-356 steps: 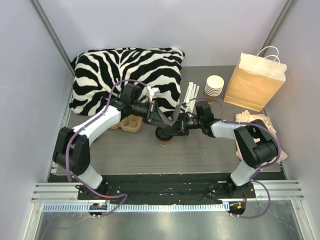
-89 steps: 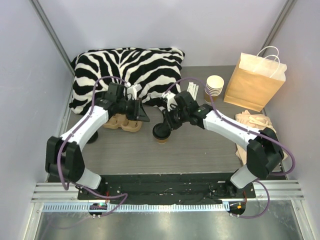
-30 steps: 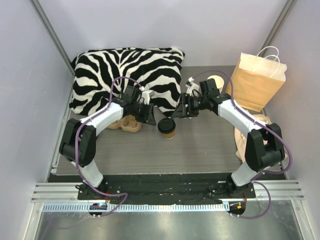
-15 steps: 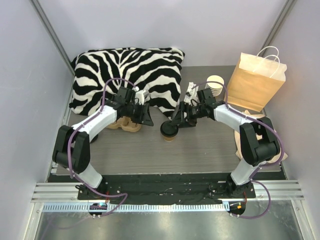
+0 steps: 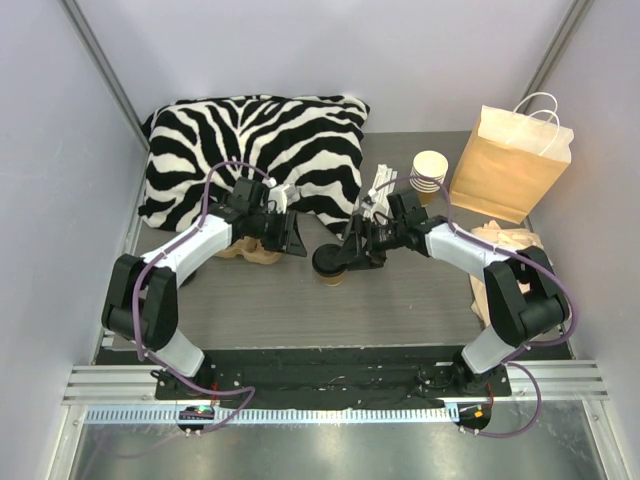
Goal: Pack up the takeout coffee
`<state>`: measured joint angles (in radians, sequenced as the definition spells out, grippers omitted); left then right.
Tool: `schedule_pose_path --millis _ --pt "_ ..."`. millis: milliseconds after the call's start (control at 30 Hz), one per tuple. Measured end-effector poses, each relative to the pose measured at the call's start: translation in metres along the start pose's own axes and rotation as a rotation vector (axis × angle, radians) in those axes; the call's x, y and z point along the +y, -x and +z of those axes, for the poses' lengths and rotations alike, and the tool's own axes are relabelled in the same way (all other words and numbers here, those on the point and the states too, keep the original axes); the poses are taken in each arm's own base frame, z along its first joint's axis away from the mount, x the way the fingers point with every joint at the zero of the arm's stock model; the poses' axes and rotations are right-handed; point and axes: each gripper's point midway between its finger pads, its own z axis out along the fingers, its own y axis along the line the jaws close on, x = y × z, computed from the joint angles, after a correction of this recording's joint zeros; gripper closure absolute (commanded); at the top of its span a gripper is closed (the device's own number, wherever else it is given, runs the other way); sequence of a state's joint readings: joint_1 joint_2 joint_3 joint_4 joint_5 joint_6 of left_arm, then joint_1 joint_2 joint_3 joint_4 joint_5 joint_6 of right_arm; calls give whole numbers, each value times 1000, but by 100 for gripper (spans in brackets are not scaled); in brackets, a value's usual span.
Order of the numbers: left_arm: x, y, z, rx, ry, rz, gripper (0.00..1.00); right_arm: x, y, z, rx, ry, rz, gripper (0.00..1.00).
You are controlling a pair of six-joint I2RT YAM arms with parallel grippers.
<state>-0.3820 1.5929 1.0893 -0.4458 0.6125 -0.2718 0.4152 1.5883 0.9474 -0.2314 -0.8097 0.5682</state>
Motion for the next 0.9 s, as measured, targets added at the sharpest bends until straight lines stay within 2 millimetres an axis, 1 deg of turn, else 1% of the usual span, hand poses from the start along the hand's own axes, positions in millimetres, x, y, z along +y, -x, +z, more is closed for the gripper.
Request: schedule_pose_path --millis 167,333,433,467,533,567,667,733,800,900 --pt "-3 2 -3 -8 -5 -3 58 9 -10 7 28 27 11 30" --pt "-4 2 -3 -9 -8 -2 58 8 -23 6 66 23 18 31" --pt "-6 1 -6 -9 -10 9 59 8 -30 -5 87 3 -9 37" --pt "-8 0 -8 -8 -9 17 59 10 -31 -9 89 -3 -19 42" --pt "-10 -1 -13 -11 3 49 60 18 -27 -20 77 -14 -69 50" --pt "-11 -1 -14 -12 9 65 61 22 -23 -24 64 -17 -93 56" --pt "-17 -5 -16 -4 43 129 65 37 -2 -34 -6 -35 -186 63" --pt "-23 -9 -15 6 62 173 66 43 12 -37 -54 -53 -226 65" --pt "-29 -10 -15 14 80 204 66 43 21 -38 -84 -82 -251 66" --pt "-39 -4 -15 9 99 248 65 40 28 -33 -100 -130 -278 66"
